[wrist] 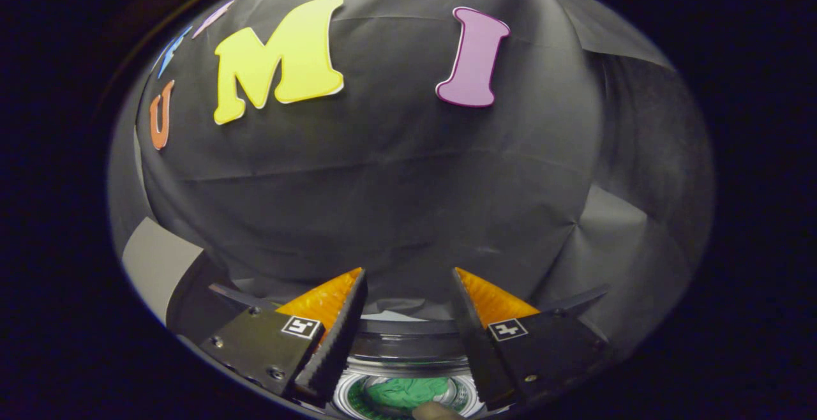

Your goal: Put the clothes into the washing machine and then close the washing machine lid.

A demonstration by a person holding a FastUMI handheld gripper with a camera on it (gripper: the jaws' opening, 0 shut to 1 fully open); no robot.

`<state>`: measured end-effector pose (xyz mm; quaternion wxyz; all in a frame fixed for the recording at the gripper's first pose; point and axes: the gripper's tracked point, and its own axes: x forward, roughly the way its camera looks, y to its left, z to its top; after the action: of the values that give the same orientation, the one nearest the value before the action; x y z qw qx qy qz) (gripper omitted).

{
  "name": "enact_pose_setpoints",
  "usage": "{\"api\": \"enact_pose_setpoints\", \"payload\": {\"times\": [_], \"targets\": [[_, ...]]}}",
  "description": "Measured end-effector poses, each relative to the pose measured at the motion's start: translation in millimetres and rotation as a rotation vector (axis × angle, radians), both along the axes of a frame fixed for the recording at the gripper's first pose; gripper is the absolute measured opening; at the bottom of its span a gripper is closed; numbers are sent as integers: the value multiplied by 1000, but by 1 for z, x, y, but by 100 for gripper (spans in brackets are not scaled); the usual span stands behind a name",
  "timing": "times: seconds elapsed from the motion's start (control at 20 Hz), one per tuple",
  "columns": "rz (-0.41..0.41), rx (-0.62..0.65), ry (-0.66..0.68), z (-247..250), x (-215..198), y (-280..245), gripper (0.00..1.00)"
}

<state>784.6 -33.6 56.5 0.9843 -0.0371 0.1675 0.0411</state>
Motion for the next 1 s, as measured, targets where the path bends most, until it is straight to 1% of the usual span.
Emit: {"api": "enact_pose_setpoints", "payload": {"times": [0.3, 0.55, 1.0], "targets": [[18, 5, -69, 2, -9, 1, 82], [14, 10, -126, 2, -20, 0, 82], [16, 22, -221, -2, -52, -4, 82]]}}
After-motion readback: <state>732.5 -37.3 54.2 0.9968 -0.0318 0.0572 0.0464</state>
